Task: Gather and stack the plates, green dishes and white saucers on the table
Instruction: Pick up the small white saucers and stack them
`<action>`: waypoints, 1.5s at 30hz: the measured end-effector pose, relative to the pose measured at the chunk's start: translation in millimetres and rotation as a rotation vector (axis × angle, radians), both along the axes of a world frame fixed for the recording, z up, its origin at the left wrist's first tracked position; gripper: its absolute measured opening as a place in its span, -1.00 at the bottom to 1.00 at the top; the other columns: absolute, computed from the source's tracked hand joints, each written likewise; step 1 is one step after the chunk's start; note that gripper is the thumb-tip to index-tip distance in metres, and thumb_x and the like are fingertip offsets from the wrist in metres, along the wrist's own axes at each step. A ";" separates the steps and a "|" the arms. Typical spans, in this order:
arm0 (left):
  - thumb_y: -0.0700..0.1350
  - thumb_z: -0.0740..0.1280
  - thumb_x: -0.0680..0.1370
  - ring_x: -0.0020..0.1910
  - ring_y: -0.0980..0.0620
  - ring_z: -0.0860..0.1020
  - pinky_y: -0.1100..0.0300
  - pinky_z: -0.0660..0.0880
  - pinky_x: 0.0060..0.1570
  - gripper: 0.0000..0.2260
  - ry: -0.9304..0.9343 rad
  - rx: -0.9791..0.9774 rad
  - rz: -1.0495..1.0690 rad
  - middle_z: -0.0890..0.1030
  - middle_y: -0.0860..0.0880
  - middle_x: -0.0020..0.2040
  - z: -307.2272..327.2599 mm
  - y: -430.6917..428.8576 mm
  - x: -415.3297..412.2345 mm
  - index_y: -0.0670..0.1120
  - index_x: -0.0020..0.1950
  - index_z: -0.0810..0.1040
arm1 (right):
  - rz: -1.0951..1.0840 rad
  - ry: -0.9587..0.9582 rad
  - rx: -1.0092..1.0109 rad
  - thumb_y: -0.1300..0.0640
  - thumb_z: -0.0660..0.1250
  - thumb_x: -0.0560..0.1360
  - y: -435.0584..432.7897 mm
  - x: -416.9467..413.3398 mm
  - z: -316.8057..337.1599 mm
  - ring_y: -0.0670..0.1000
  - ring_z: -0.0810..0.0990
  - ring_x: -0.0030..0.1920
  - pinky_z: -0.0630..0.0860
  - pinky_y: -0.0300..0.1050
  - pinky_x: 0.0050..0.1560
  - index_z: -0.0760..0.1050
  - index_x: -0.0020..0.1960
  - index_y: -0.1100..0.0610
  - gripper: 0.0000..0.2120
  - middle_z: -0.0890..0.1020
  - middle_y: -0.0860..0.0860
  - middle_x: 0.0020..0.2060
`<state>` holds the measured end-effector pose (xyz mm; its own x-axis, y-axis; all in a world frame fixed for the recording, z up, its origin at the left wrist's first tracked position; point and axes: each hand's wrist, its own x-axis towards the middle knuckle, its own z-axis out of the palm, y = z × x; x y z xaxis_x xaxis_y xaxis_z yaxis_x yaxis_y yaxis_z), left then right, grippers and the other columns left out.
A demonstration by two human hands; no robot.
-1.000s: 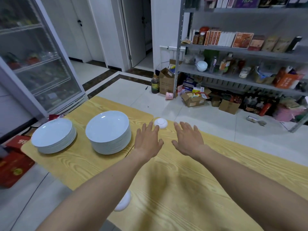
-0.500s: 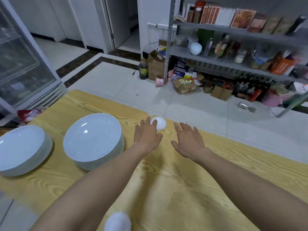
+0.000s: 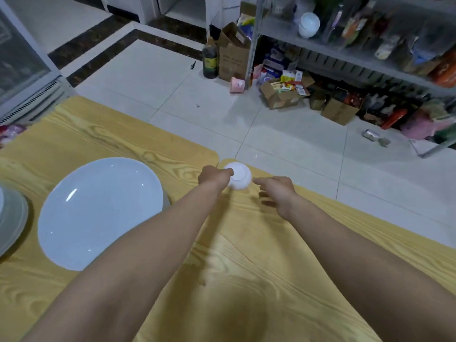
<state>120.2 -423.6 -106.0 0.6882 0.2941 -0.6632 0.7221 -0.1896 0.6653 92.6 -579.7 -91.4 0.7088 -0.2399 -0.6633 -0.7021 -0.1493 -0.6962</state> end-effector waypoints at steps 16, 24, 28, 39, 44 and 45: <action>-0.13 0.63 0.31 -0.06 -0.14 0.58 -0.01 0.64 -0.06 -0.48 0.051 0.017 0.121 0.58 -0.17 0.12 -62.9 1.3 44.6 -0.26 0.14 0.50 | -0.101 0.139 0.001 0.19 0.67 0.24 20.8 64.8 -62.9 0.07 0.48 -0.37 0.38 -0.14 -0.45 0.58 -0.09 0.28 -0.63 0.63 0.14 -0.24; -0.24 0.63 0.29 0.02 -0.15 0.64 0.19 0.45 -0.41 -0.49 0.058 -0.031 0.119 0.61 -0.20 0.10 -62.7 2.6 46.5 -0.27 0.15 0.52 | -0.044 0.148 -0.020 0.20 0.64 0.24 21.3 69.5 -67.5 0.02 0.47 -0.42 0.38 -0.15 -0.43 0.52 -0.16 0.21 -0.68 0.56 0.06 -0.35; -0.32 0.61 0.28 0.05 -0.16 0.64 -0.02 0.63 0.00 -0.63 -0.004 -0.123 0.111 0.63 -0.19 0.05 -61.4 10.4 37.6 -0.13 -0.09 0.48 | -0.023 0.085 0.158 0.39 0.56 0.30 21.1 59.4 -63.6 0.07 0.49 -0.41 0.47 -0.08 -0.28 0.44 -0.20 0.21 -0.70 0.55 0.17 -0.35; -0.43 0.35 0.49 -0.11 -0.08 0.65 0.04 0.62 0.03 -0.78 -0.279 -0.163 -0.099 0.65 -0.17 -0.04 -51.9 20.0 -21.5 -0.10 -0.07 0.54 | 0.205 -0.228 -0.210 0.25 0.65 0.24 12.2 -11.3 -73.5 -0.04 0.54 -0.34 0.48 -0.30 -0.25 0.51 -0.25 0.08 -0.69 0.59 -0.03 -0.37; -0.30 0.29 0.56 -0.18 -0.01 0.65 -0.01 0.60 0.10 -0.83 -0.284 -0.085 -0.083 0.68 -0.08 -0.11 -57.8 19.6 -45.9 -0.11 -0.11 0.64 | 0.335 -0.267 -0.340 0.28 0.51 0.35 9.9 -37.3 -81.5 0.11 0.61 0.04 0.47 -0.19 0.00 0.59 -0.02 0.13 -0.76 0.65 0.08 -0.09; -0.27 0.33 0.56 -0.08 -0.03 0.66 -0.02 0.58 0.14 -0.87 -0.286 -0.074 -0.088 0.68 -0.08 -0.06 -59.8 20.2 -50.2 -0.11 -0.08 0.65 | 0.360 -0.268 -0.359 0.29 0.47 0.37 9.8 -40.7 -81.8 0.11 0.60 0.08 0.45 -0.21 0.02 0.60 0.07 0.14 -0.72 0.63 0.08 -0.07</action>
